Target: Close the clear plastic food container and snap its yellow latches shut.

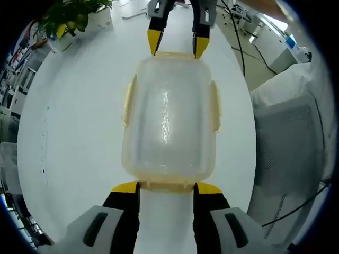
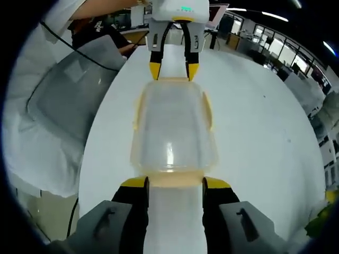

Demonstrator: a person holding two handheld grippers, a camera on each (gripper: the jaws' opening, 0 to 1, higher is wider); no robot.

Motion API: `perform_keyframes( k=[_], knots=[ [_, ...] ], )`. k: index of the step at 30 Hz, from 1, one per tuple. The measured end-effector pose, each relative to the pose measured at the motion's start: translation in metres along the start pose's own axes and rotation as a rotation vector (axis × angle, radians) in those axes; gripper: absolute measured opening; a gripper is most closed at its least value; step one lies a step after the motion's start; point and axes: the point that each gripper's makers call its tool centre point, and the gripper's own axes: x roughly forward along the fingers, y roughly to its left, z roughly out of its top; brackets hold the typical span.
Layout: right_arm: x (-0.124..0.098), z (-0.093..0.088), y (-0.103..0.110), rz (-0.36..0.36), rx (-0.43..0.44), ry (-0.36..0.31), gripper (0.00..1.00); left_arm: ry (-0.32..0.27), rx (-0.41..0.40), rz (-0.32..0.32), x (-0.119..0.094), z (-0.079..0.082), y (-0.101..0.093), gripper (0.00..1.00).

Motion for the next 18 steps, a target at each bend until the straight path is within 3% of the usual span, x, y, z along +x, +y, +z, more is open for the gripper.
perform_keyframes(
  k=[5, 9, 11, 14, 16, 18],
  knots=[
    [0.0, -0.004, -0.001, 0.014, 0.05, -0.004, 0.36, -0.041, 0.042, -0.002, 0.0, -0.001, -0.001, 0.33],
    [0.002, -0.017, -0.002, 0.004, 0.064, 0.038, 0.38, 0.009, 0.067, 0.024, -0.002, -0.015, 0.002, 0.31],
    [0.001, -0.024, -0.001, 0.006, 0.096, 0.057, 0.4, 0.046, 0.038, 0.028, -0.004, -0.027, 0.003, 0.35],
    [-0.001, -0.028, -0.004, -0.004, 0.128, 0.062, 0.42, 0.051, -0.03, 0.044, -0.009, -0.037, 0.006, 0.41],
    [-0.004, -0.03, -0.007, -0.019, 0.151, 0.066, 0.42, 0.031, -0.089, 0.056, -0.012, -0.037, 0.008, 0.42],
    [-0.008, -0.03, -0.006, -0.013, 0.175, 0.069, 0.39, -0.032, -0.175, 0.008, -0.014, -0.029, 0.0, 0.48]
  ],
)
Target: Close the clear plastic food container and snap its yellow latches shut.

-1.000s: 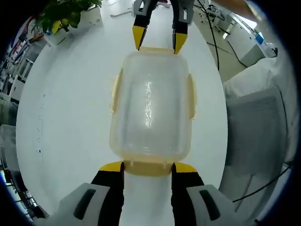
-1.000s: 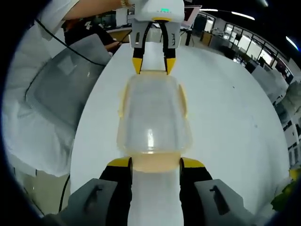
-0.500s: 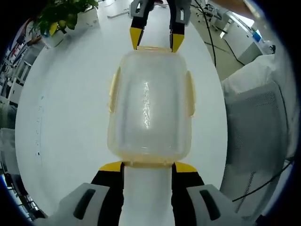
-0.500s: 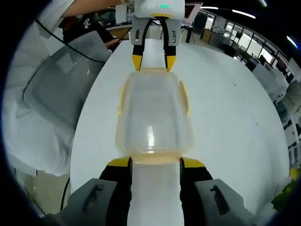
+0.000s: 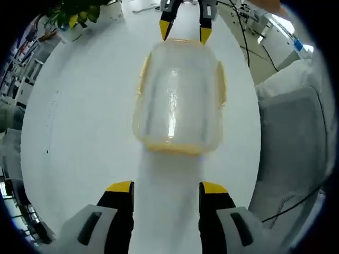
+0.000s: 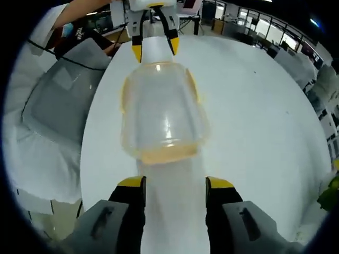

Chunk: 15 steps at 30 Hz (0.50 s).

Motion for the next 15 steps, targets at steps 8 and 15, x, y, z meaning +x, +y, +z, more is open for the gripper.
perform_keyframes(
  k=[8, 15],
  knots=[
    [-0.014, -0.018, -0.001, 0.006, 0.146, 0.119, 0.37, -0.106, -0.411, -0.072, -0.012, 0.021, -0.003, 0.53],
    [-0.031, 0.002, -0.012, -0.003, 0.5, 0.022, 0.28, -0.11, -0.823, -0.117, -0.014, 0.026, -0.004, 0.41]
  ],
)
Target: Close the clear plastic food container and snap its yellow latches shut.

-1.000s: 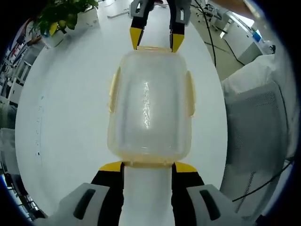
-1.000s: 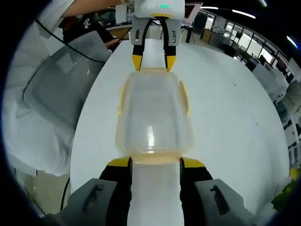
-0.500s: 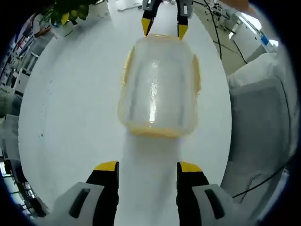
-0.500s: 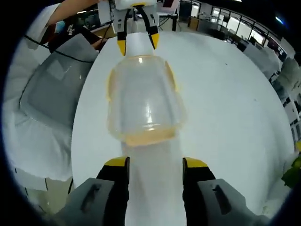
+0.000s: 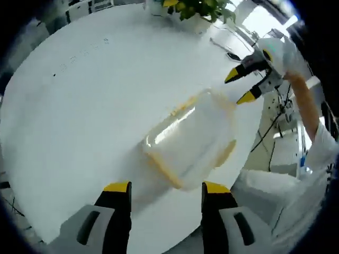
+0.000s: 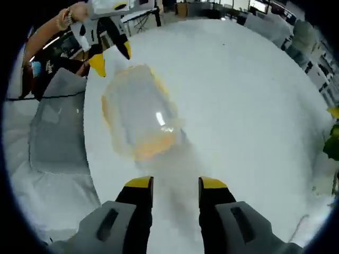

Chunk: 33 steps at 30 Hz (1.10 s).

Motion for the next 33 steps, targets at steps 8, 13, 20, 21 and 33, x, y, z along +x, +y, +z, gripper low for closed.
perform_keyframes(
  k=[8, 13, 20, 21, 33],
  knots=[
    [-0.004, 0.036, 0.031, 0.266, 0.506, -0.199, 0.19, -0.069, -0.377, -0.074, 0.006, 0.01, -0.004, 0.39],
    [0.015, 0.023, 0.024, 0.219, 0.546, -0.139, 0.26, -0.053, -0.464, -0.118, 0.013, 0.006, -0.013, 0.37],
    [0.024, 0.019, 0.032, 0.235, 0.546, -0.093, 0.13, -0.059, -0.478, -0.115, 0.021, 0.011, -0.015, 0.37],
    [0.026, 0.018, 0.032, 0.23, 0.544, -0.079, 0.09, -0.058, -0.492, -0.126, 0.022, 0.011, -0.018, 0.37],
    [0.03, 0.017, 0.031, 0.24, 0.565, -0.051, 0.08, 0.017, -0.46, -0.026, 0.032, -0.003, -0.019, 0.32]
  ],
)
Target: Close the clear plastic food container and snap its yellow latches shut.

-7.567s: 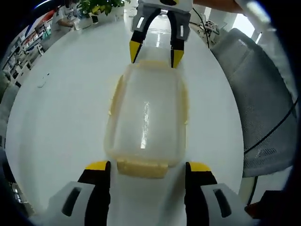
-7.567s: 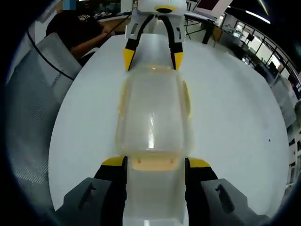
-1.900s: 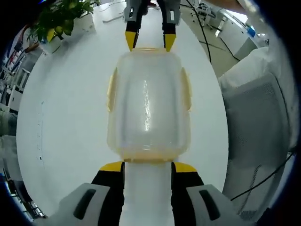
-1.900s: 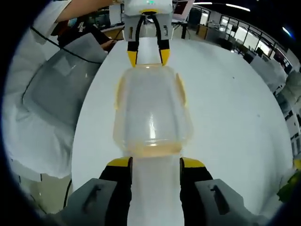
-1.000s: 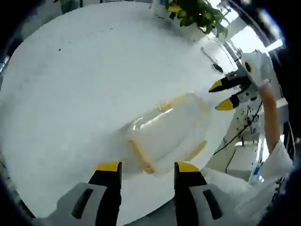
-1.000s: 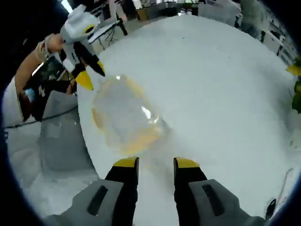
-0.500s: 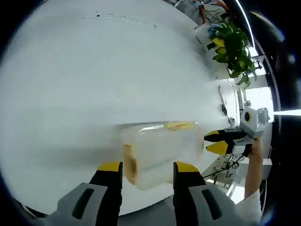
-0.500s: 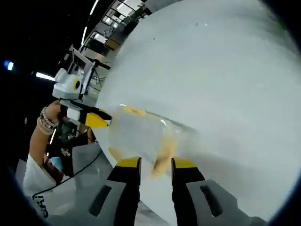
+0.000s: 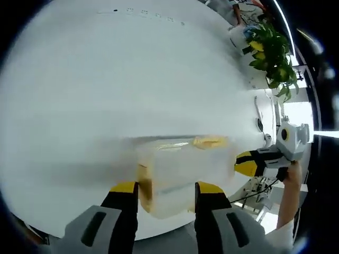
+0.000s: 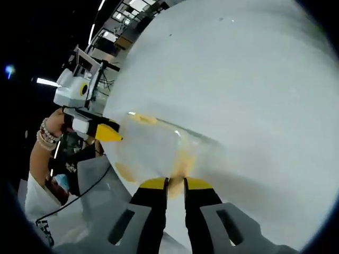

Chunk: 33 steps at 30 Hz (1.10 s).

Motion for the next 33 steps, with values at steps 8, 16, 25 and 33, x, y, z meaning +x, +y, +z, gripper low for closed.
perform_keyframes(
  k=[8, 16, 25, 33],
  knots=[
    [0.0, -0.001, -0.001, 0.025, 0.003, -0.005, 0.08, 0.009, 0.014, 0.01, 0.001, 0.006, 0.004, 0.3],
    [0.001, -0.002, -0.002, 0.066, 0.054, -0.022, 0.08, -0.002, 0.011, -0.007, 0.003, 0.011, 0.007, 0.29],
    [0.006, -0.004, 0.004, 0.051, 0.02, 0.002, 0.07, 0.0, 0.009, -0.014, 0.01, 0.017, 0.01, 0.27],
    [0.007, -0.003, 0.001, 0.075, 0.045, 0.006, 0.06, 0.0, 0.003, -0.007, 0.013, 0.011, 0.001, 0.28]
  ],
)
